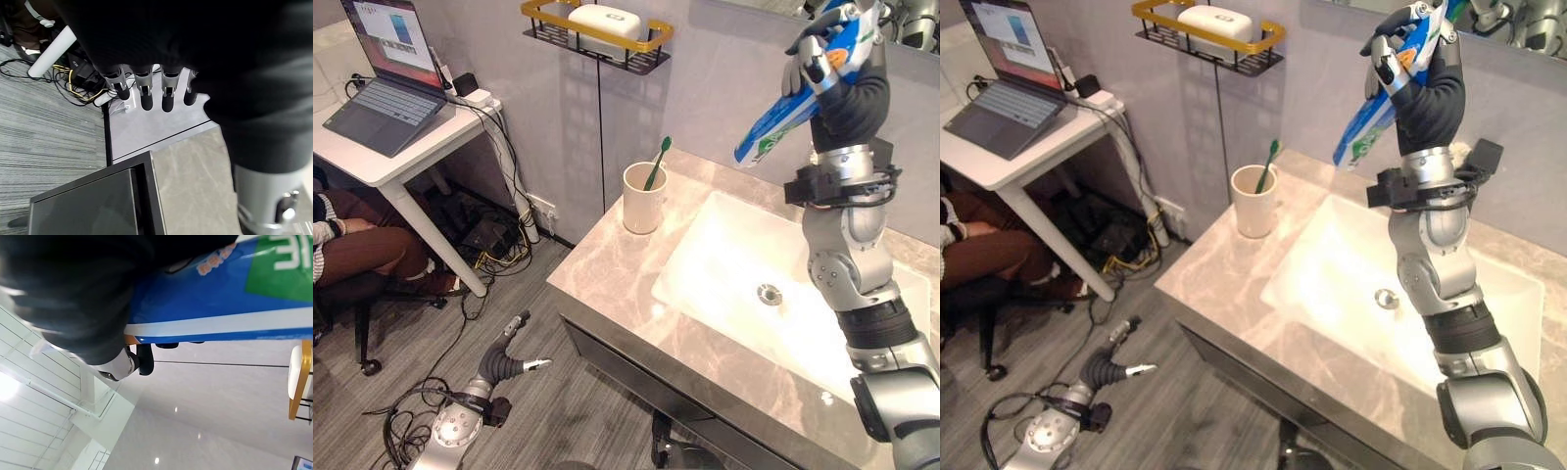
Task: Put brush and paste in cup on sink, flatten towel.
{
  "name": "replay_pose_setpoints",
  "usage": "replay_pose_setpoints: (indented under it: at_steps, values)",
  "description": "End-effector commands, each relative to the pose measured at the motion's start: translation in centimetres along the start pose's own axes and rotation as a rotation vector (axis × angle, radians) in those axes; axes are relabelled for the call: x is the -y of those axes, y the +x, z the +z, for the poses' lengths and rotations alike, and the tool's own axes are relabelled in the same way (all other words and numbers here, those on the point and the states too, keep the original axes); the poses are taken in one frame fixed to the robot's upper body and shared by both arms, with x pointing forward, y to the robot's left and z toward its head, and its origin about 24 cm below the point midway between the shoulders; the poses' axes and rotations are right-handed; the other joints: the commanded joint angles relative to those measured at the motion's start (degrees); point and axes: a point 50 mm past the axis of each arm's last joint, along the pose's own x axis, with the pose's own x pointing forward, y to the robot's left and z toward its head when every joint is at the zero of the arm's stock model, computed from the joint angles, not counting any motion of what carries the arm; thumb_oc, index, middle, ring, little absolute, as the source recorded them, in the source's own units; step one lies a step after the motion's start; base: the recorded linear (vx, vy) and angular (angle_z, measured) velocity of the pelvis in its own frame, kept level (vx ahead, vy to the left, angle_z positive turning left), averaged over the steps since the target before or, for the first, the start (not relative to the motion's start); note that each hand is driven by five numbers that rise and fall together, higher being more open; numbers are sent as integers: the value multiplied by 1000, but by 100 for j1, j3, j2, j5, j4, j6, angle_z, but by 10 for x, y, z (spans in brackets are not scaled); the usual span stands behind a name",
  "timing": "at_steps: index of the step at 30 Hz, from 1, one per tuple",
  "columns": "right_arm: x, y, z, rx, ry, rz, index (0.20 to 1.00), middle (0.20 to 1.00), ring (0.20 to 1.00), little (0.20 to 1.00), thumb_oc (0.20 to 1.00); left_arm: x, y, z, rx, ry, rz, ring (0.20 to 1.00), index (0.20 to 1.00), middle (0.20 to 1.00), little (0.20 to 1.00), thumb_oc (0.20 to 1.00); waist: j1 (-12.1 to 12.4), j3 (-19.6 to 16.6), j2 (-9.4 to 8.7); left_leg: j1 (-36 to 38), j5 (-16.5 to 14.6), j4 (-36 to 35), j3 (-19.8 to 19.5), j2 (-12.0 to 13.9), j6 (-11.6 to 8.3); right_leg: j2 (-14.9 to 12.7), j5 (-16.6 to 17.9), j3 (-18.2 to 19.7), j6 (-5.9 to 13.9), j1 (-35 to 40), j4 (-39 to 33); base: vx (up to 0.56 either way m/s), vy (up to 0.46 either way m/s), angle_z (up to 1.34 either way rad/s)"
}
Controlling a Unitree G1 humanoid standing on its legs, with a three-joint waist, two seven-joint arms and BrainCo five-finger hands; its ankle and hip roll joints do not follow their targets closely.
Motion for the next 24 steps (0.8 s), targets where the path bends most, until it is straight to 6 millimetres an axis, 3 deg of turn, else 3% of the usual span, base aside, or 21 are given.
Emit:
replay_pose_setpoints:
  at_steps: [1,12,24]
  values:
    - [-15,25,26,134,-17,75,200,200,200,200,200,-9,-13,6,33,63,-19,1000,1000,1000,1000,1000,187,-392,-193,-165,181,-65,51,-599,350,-412,-120,157,607,213,134,32,-35,3]
    - [-32,48,25,145,-82,110,200,200,200,200,200,-18,-17,10,52,12,79,1000,1000,1000,1000,1000,283,-347,-280,-204,250,-143,22,-589,335,-377,-112,245,564,186,97,6,-13,-1]
    - [-14,65,15,120,-217,-43,200,200,200,200,200,-16,-20,5,39,-44,134,1000,1000,1000,1000,1000,508,-308,-343,-182,255,-229,-131,-528,329,-389,-177,122,532,293,49,3,-8,4]
